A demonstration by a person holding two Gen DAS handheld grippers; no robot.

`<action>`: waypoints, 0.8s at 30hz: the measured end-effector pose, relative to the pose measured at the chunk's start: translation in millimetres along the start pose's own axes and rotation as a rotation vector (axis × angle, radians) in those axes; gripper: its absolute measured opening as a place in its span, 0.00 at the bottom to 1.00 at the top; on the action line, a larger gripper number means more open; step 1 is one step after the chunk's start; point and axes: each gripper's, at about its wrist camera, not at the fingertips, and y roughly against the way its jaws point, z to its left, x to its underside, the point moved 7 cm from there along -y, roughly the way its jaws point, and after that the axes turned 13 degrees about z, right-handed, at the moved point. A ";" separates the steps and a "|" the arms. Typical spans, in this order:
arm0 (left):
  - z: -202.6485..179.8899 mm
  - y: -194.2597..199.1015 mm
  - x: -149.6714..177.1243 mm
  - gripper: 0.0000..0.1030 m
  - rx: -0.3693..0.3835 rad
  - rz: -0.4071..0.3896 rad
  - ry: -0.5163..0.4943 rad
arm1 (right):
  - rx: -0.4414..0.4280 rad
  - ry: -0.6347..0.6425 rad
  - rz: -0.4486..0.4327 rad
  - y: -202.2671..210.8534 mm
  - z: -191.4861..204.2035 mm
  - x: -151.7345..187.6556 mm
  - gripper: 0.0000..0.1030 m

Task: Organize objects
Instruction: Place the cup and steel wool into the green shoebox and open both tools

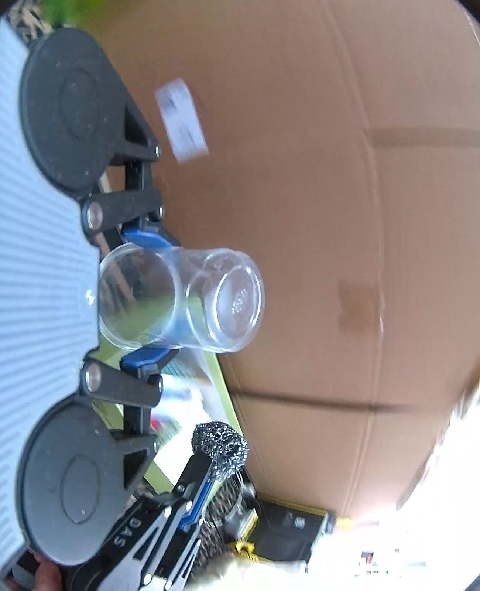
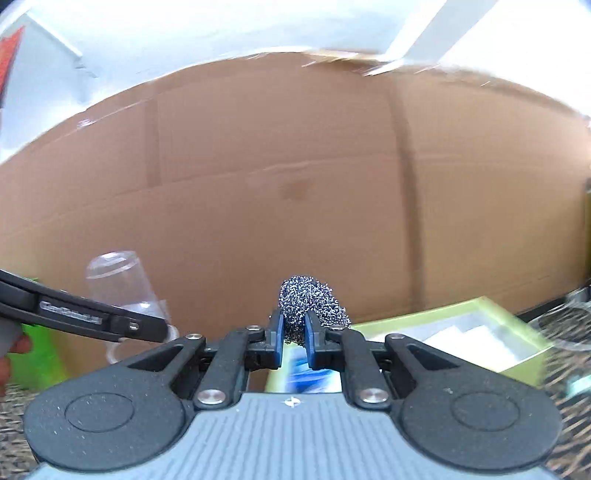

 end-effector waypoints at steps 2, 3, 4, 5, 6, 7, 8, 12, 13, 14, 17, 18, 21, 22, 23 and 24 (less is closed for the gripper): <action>-23.9 -15.0 -14.5 0.51 0.045 -0.002 -0.005 | 0.058 -0.008 -0.022 -1.4 -26.4 -6.7 0.14; -34.1 -22.4 -20.5 0.51 0.064 -0.002 -0.007 | 0.088 -0.002 -0.028 -4.2 -38.6 -9.5 0.14; -44.1 -33.2 -25.9 0.52 0.077 -0.006 -0.012 | 0.113 0.001 -0.029 -8.2 -49.6 -11.7 0.14; -53.5 -43.2 -29.9 0.55 0.083 -0.015 -0.023 | 0.131 0.007 -0.032 -13.6 -59.7 -13.5 0.14; -60.6 -54.3 -33.2 0.55 0.072 -0.030 -0.036 | 0.146 0.019 -0.030 -20.4 -69.0 -14.6 0.14; -66.5 -64.7 -34.0 0.67 0.056 -0.043 -0.046 | 0.159 0.027 -0.023 -28.7 -76.7 -14.0 0.14; -69.5 -74.8 -32.4 0.88 0.044 -0.038 -0.045 | 0.172 0.032 -0.007 -38.5 -84.6 -11.3 0.17; -64.8 -88.6 -8.6 0.98 0.048 -0.010 0.000 | 0.201 0.067 0.106 -61.9 -101.5 15.7 0.53; -60.5 -90.6 -2.9 0.99 0.045 0.001 0.007 | 0.209 0.059 0.087 -54.7 -105.9 21.0 0.59; -55.5 -90.6 3.1 1.00 0.035 0.008 0.019 | 0.216 0.048 0.070 -48.2 -107.8 26.7 0.63; -44.5 -77.0 21.6 1.00 0.016 0.001 0.056 | 0.223 0.012 0.057 -29.2 -108.3 42.7 0.71; -42.4 -70.3 27.4 1.00 0.009 -0.004 0.064 | 0.211 0.005 0.068 -25.3 -104.6 45.8 0.72; -37.8 -46.3 42.5 1.00 -0.019 -0.023 0.068 | 0.144 -0.002 0.107 -9.1 -88.7 54.4 0.78; -38.8 -38.6 48.1 1.00 -0.037 -0.023 0.069 | 0.136 -0.004 0.118 -4.1 -85.0 55.3 0.79; -39.1 -29.4 53.6 1.00 -0.050 -0.026 0.070 | 0.136 -0.001 0.128 0.3 -80.3 56.1 0.80; -41.0 -23.5 59.2 1.00 -0.059 -0.026 0.071 | 0.138 0.005 0.137 4.8 -76.7 59.6 0.81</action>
